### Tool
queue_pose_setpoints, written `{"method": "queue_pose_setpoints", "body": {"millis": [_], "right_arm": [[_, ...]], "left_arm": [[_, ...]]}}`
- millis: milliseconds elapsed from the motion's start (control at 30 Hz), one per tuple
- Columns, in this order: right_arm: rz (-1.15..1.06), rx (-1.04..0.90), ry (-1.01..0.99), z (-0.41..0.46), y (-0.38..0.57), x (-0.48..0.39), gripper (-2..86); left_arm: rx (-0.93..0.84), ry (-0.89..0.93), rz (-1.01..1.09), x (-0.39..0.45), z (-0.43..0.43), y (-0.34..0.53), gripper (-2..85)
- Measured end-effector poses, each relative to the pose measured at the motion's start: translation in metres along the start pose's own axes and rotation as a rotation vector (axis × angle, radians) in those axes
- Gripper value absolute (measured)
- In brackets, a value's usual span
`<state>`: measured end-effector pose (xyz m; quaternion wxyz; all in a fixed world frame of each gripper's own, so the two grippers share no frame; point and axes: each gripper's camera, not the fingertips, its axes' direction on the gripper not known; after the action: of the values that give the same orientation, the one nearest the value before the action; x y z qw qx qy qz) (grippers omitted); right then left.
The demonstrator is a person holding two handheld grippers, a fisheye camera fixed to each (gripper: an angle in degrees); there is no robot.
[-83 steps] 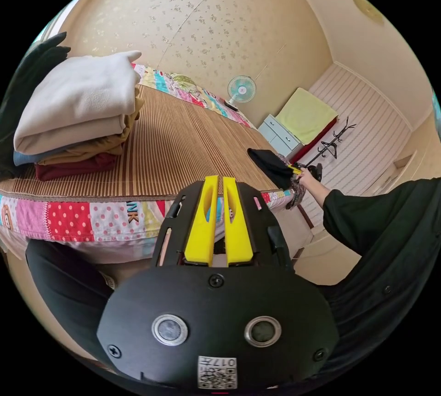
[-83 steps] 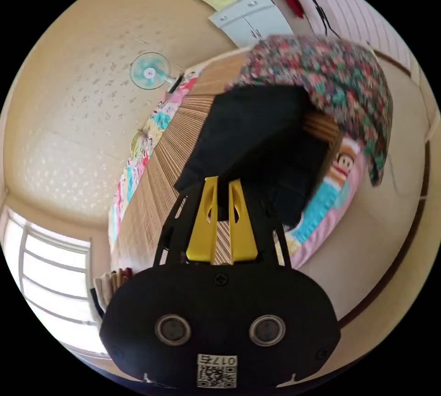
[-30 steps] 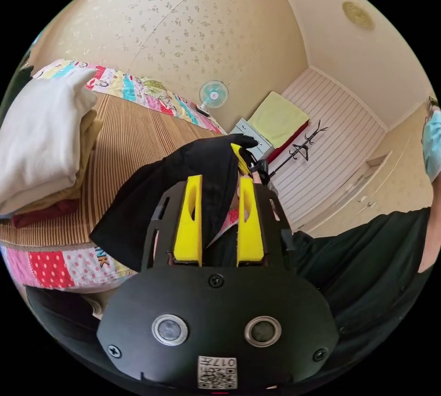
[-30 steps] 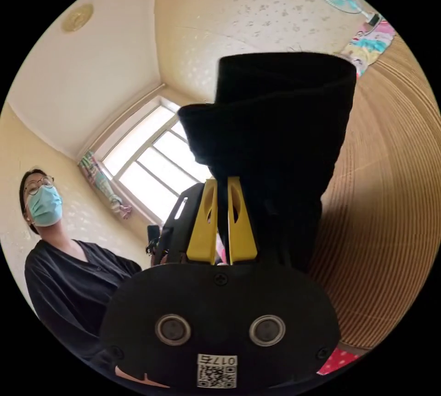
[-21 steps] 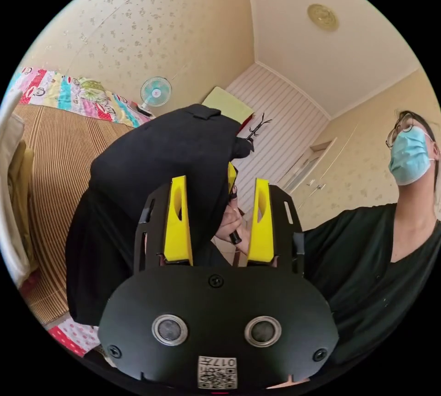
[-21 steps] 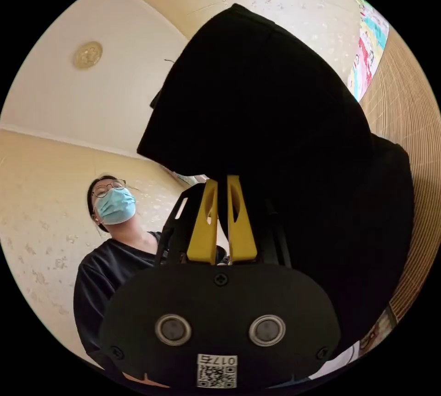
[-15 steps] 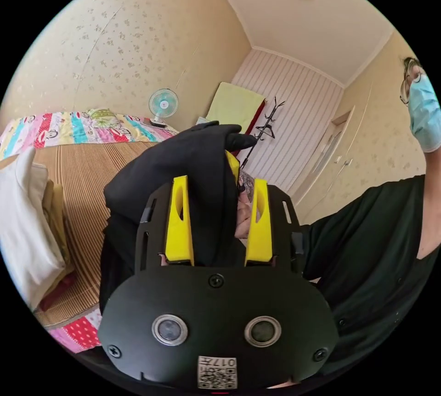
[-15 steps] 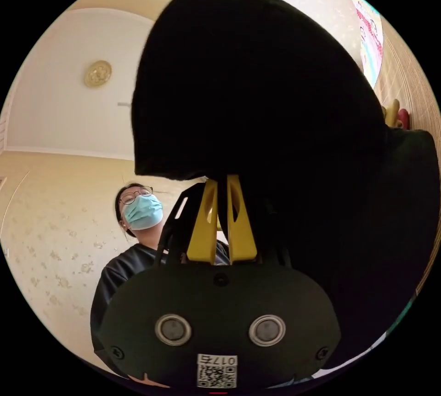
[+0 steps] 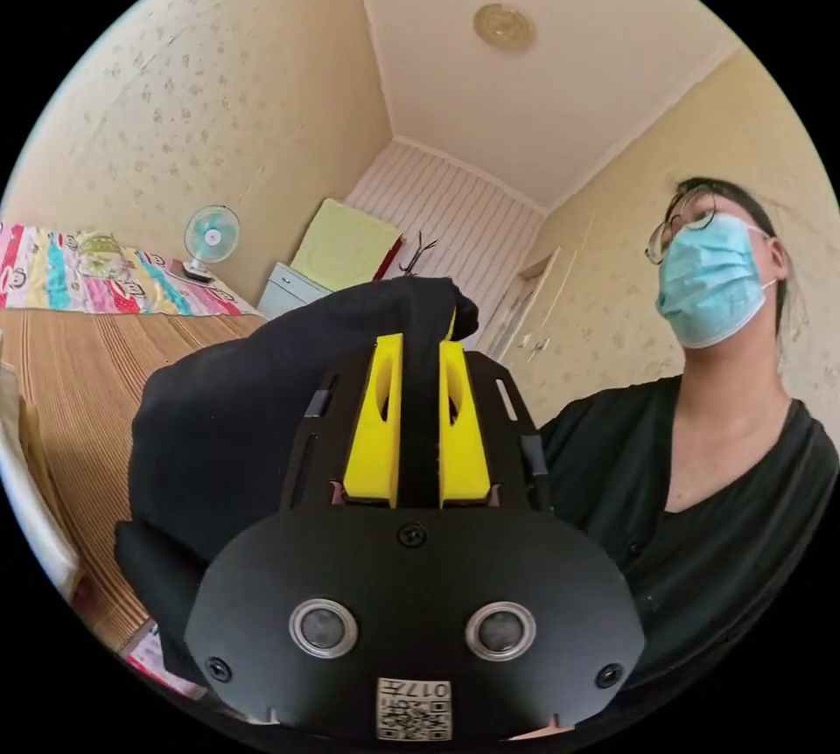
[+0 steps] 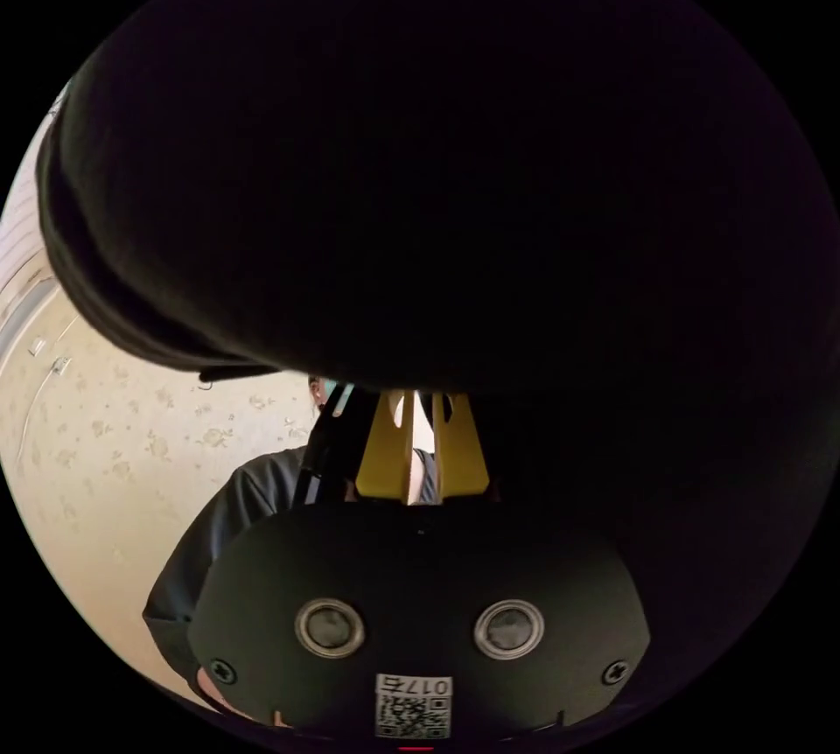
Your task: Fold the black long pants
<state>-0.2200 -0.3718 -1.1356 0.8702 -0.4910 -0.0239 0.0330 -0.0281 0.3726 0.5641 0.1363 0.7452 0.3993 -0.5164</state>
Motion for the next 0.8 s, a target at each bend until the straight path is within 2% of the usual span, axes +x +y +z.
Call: {"method": "queue_pose_setpoints", "body": {"millis": [67,133,200,367,433,500,567,633,700,733,767,800], "right_arm": [[-0.008,0.017,0.006,0.004,0.000,-0.005,0.5],[-0.036,0.045,-0.073,0.003,-0.001,-0.010,0.4],[-0.065,0.091,-0.066,-0.002,-0.002,-0.019,0.7],[-0.220,0.222,-0.024,-0.023,0.003,-0.070,2.5],[-0.361,0.351,0.022,-0.035,0.008,-0.109,2.8],[-0.467,0.357,0.061,-0.029,0.002,-0.131,2.9],[-0.552,0.295,0.081,-0.010,-0.020,-0.144,3.0],[-0.660,0.255,0.217,0.017,-0.073,-0.164,3.3],[-0.713,0.230,0.311,0.029,-0.141,-0.166,3.5],[-0.718,0.222,0.412,0.035,-0.204,-0.160,3.9],[-0.717,0.221,0.487,0.037,-0.240,-0.155,4.1],[-0.700,0.240,0.667,0.036,-0.316,-0.142,4.8]], "left_arm": [[0.053,0.132,-0.040,-0.013,-0.012,0.001,1.9],[0.150,0.228,-0.123,-0.031,-0.031,0.005,0.8],[0.269,0.327,-0.186,-0.053,-0.061,0.010,0.2],[0.483,0.401,-0.150,-0.060,-0.138,0.011,-0.1],[0.542,0.408,-0.089,-0.049,-0.164,0.007,-0.2],[0.553,0.300,-0.014,-0.024,-0.186,-0.008,-0.2],[0.485,0.195,0.085,0.001,-0.183,-0.038,-0.2],[0.433,0.159,0.134,0.013,-0.167,-0.080,-0.2],[0.358,0.091,0.107,0.000,-0.132,-0.168,-0.1],[0.338,0.020,0.073,-0.007,-0.121,-0.196,-0.1],[0.297,-0.160,-0.014,-0.031,-0.097,-0.258,0.2],[0.257,-0.322,-0.085,-0.067,-0.071,-0.320,0.6]]}}
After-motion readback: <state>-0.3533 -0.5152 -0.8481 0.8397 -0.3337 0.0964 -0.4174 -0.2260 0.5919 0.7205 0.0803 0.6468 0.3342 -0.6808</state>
